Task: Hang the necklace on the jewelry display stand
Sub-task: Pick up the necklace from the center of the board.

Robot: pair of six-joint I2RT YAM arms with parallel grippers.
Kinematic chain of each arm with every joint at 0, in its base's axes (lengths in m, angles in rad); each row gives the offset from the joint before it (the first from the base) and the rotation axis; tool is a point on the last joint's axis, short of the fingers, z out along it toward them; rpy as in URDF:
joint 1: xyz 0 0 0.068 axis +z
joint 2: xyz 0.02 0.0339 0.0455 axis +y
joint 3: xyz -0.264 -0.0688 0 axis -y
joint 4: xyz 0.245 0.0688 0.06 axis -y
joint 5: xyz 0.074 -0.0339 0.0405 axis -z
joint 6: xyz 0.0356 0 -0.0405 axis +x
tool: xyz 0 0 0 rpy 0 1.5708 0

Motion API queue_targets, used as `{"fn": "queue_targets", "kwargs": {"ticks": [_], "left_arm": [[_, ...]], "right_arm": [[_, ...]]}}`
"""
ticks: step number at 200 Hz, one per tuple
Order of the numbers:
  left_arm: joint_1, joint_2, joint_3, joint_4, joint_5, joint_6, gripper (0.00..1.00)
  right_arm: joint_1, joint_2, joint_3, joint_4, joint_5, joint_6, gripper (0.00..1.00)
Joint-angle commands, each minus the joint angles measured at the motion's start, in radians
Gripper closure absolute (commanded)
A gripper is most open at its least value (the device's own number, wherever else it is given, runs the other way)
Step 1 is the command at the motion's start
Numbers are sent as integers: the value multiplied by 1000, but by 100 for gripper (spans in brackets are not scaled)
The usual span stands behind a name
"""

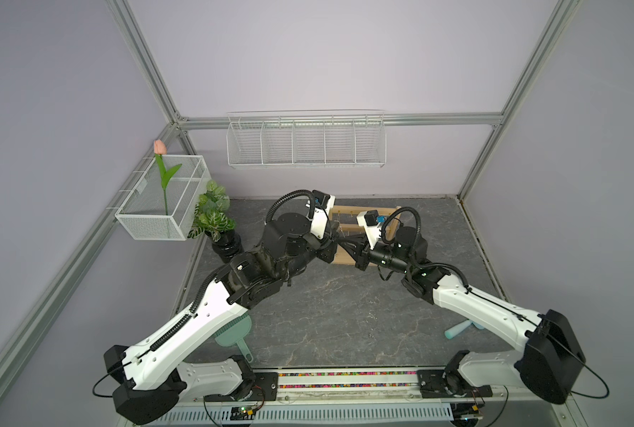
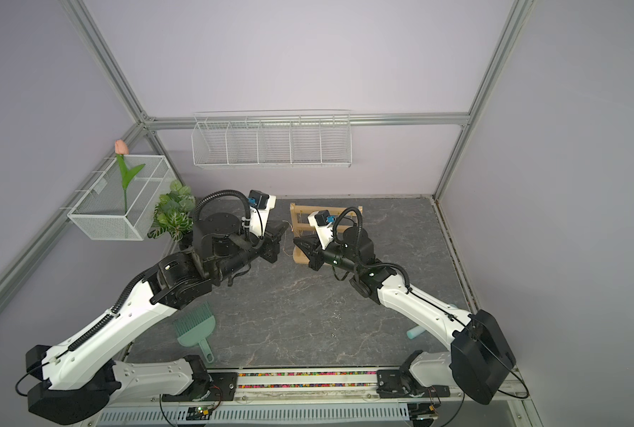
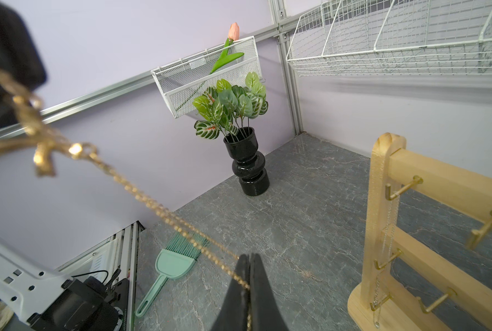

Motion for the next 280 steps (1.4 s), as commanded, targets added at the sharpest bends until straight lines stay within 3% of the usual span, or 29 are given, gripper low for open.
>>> {"fn": "queue_targets", "kwargs": {"ticks": [1, 38, 111, 222, 280], "left_arm": [[-3, 17, -22, 36, -4, -12, 100], [-2, 62, -37, 71, -17, -1, 100], [51, 165, -35, 179, -30, -7, 100], [96, 354, 17, 271, 38, -39, 100], [95, 381, 5, 279, 42, -96, 100]], "right_arm": [[-4, -43, 35, -71, 36, -40, 93], [-10, -83, 94, -221, 166, -118, 93], [-66, -43, 245, -420, 274, -224, 93], [-201, 128, 425, -510, 237, -315, 93], [-229, 195, 475, -520, 199, -323, 93]]}}
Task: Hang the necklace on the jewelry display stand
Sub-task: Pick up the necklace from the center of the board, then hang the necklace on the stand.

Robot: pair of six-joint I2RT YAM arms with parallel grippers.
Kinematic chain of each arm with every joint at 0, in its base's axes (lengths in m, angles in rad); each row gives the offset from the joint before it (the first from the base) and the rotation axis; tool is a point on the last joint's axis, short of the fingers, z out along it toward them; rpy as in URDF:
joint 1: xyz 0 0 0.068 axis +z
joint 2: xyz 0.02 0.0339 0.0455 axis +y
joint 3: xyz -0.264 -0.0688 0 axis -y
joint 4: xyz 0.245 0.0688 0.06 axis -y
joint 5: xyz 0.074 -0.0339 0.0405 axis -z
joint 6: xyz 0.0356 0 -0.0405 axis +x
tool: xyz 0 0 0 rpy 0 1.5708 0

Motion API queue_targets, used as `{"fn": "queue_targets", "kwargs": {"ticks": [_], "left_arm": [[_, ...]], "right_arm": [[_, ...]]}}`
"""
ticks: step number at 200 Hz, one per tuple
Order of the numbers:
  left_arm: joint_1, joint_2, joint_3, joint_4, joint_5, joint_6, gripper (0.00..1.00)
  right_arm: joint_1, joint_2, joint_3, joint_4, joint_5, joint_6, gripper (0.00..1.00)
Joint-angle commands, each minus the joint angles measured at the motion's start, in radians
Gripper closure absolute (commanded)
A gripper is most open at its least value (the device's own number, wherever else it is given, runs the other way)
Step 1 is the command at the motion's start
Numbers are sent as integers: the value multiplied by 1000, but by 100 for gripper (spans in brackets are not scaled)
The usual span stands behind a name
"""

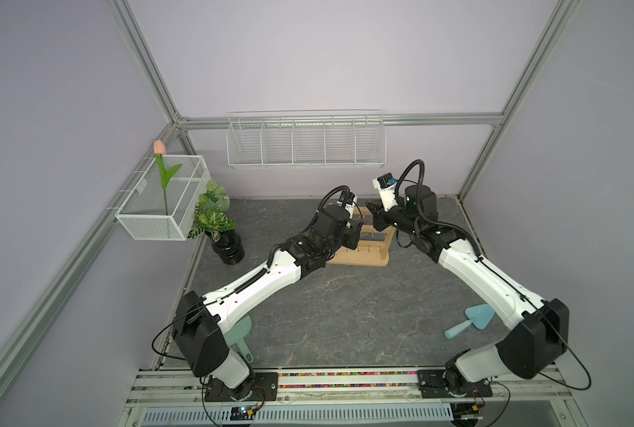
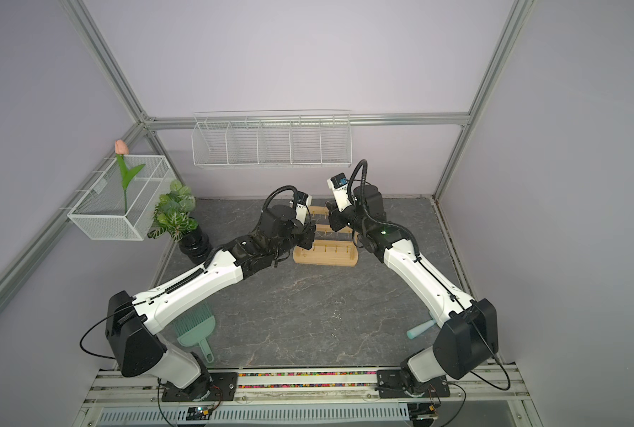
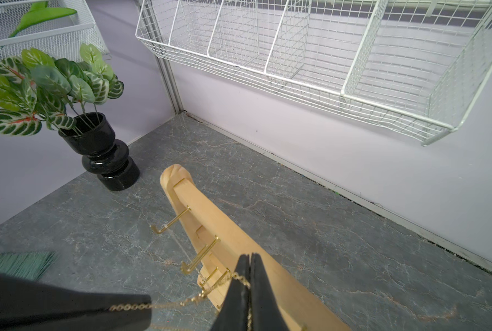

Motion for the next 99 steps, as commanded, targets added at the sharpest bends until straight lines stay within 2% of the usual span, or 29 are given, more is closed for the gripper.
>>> {"fn": "queue_targets", "kwargs": {"ticks": [1, 99], "left_arm": [[3, 13, 28, 24, 9, -37, 100], [3, 28, -1, -2, 44, -113, 100]], "right_arm": [[-11, 21, 30, -16, -34, -32, 93], [-12, 52, 46, -49, -58, -46, 91]]}}
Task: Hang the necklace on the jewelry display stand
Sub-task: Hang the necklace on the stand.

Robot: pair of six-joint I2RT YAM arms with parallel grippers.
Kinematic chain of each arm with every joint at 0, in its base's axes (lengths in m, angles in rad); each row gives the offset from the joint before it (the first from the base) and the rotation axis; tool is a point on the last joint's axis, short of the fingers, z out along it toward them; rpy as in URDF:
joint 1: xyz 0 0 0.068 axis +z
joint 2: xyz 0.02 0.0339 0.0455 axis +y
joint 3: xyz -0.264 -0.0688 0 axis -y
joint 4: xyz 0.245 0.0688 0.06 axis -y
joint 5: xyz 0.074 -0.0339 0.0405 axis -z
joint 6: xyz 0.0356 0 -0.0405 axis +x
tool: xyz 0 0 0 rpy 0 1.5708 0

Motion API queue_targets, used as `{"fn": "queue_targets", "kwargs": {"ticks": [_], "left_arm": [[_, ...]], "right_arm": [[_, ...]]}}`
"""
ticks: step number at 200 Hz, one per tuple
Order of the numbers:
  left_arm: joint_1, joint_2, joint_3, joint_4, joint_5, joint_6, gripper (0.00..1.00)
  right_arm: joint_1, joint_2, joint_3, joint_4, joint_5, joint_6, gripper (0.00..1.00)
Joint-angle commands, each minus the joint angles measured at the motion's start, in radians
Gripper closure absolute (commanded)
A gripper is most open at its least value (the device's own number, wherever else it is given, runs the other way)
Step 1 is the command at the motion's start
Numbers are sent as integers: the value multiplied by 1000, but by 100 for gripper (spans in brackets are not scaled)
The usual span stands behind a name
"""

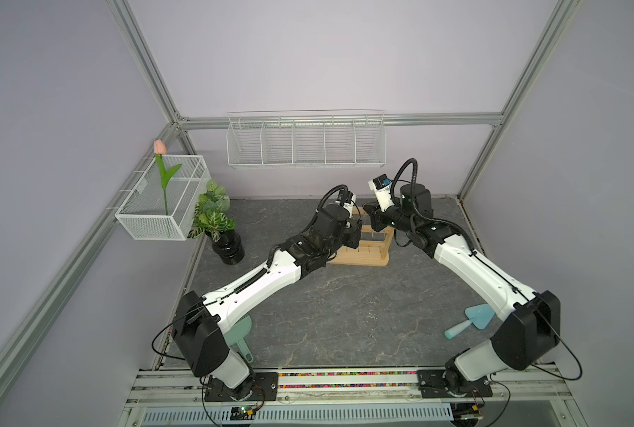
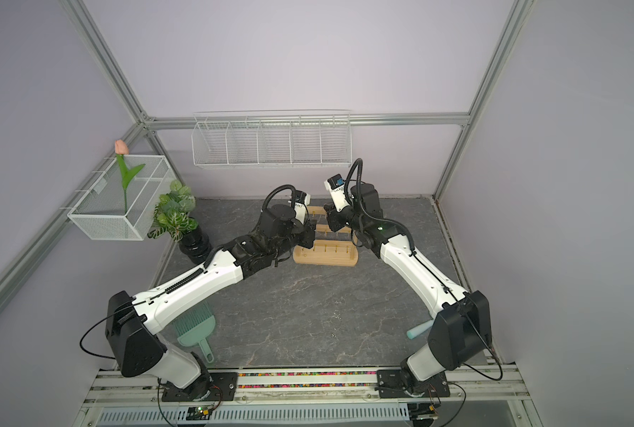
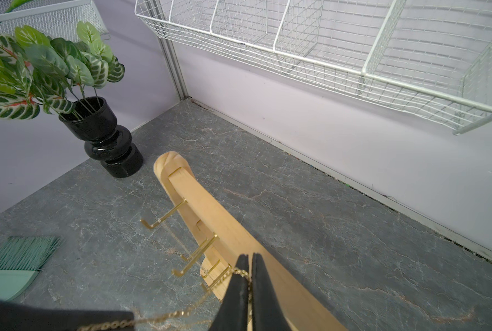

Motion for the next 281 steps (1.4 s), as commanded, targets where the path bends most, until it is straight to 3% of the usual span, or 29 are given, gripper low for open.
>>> {"fn": "queue_targets", "kwargs": {"ticks": [1, 83, 125, 238, 281], "left_arm": [[3, 27, -1, -7, 16, -43, 100], [5, 42, -22, -27, -9, -97, 100], [5, 29, -11, -7, 35, -102, 100], [24, 103, 202, -47, 18, -10, 100], [24, 90, 179, -58, 47, -27, 100]], "right_arm": [[-7, 9, 22, -14, -18, -35, 91], [-7, 10, 24, -22, -11, -38, 91], [-7, -12, 15, -13, 5, -37, 92], [-25, -27, 16, 22, 30, -27, 93], [-29, -24, 15, 25, 15, -26, 93]]}}
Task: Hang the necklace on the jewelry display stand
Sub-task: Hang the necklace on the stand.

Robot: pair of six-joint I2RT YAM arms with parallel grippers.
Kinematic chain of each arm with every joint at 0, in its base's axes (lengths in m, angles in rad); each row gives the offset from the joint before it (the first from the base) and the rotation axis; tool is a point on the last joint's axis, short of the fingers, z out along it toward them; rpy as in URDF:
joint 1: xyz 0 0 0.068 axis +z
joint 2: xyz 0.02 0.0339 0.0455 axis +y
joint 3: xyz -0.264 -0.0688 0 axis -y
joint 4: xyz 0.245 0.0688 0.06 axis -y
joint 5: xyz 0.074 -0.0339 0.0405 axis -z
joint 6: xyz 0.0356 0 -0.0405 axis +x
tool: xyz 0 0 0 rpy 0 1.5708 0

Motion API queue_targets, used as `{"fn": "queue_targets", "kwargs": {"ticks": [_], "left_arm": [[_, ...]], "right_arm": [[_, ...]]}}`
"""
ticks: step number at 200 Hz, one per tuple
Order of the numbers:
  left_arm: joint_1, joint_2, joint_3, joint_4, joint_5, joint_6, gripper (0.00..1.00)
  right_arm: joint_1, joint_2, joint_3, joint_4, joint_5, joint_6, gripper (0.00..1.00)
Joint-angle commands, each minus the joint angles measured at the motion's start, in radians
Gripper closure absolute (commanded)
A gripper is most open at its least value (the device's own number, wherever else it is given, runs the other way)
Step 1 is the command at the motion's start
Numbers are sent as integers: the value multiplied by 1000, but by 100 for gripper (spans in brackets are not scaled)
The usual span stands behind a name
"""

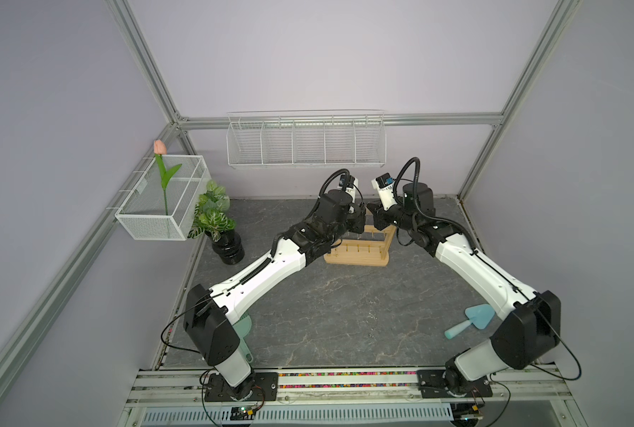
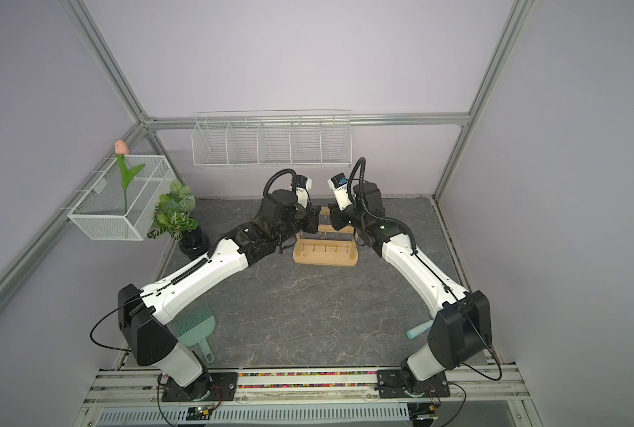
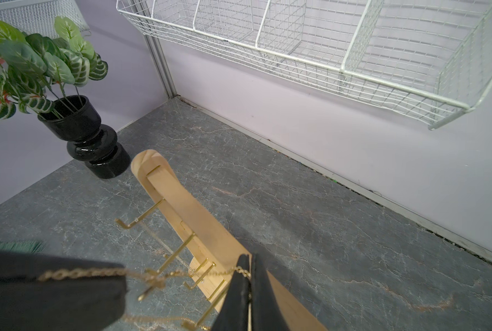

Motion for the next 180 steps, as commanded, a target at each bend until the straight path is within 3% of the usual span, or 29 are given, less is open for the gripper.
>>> {"fn": "queue_targets", "kwargs": {"ticks": [1, 98, 180], "left_arm": [[2, 4, -1, -21, 19, 3, 100], [2, -26, -123, -3, 17, -65, 100], [2, -33, -134, 5, 41, -77, 100]], "right_arm": [[-7, -24, 12, 32, -8, -15, 93], [-6, -14, 17, 14, -20, -21, 93], [-8, -10, 17, 14, -22, -19, 93]]}}
